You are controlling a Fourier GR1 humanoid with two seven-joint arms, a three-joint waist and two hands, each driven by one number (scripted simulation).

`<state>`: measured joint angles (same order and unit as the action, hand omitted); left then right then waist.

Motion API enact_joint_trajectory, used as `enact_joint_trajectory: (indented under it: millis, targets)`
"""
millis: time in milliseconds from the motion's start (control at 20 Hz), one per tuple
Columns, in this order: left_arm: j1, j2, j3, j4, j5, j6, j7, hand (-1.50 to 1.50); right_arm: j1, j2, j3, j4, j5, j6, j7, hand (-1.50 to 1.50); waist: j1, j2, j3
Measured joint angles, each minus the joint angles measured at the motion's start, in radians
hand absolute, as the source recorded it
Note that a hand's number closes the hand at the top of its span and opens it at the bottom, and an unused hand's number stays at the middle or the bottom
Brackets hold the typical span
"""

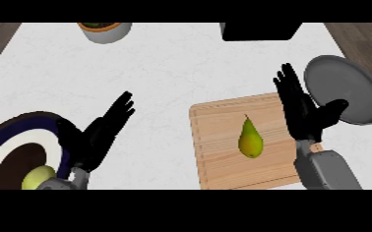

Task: Pick the pear from the cutting board and place it in the pan

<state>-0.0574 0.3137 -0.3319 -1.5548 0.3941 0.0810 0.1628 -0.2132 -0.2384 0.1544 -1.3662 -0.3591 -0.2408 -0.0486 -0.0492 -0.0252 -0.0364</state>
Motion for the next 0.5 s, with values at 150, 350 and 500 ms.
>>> enact_joint_trajectory:
  millis: [150,350,500]
  targets:
    - [-0.038,0.012,0.04,0.001,-0.025,0.025,-0.023,0.0,0.005,-0.03,0.0,0.011,-0.042,0.115,-0.013,1.5,0.027,0.015,0.02]
    - [-0.098,0.064,0.131,0.01,-0.087,0.094,-0.07,0.0,0.014,-0.064,0.044,0.051,-0.117,0.356,-0.028,1.5,0.061,0.028,0.034]
    - [-0.104,0.085,0.18,0.027,-0.11,0.125,-0.095,0.0,0.077,-0.127,0.024,0.093,-0.049,0.401,-0.168,-1.5,0.053,0.027,0.036]
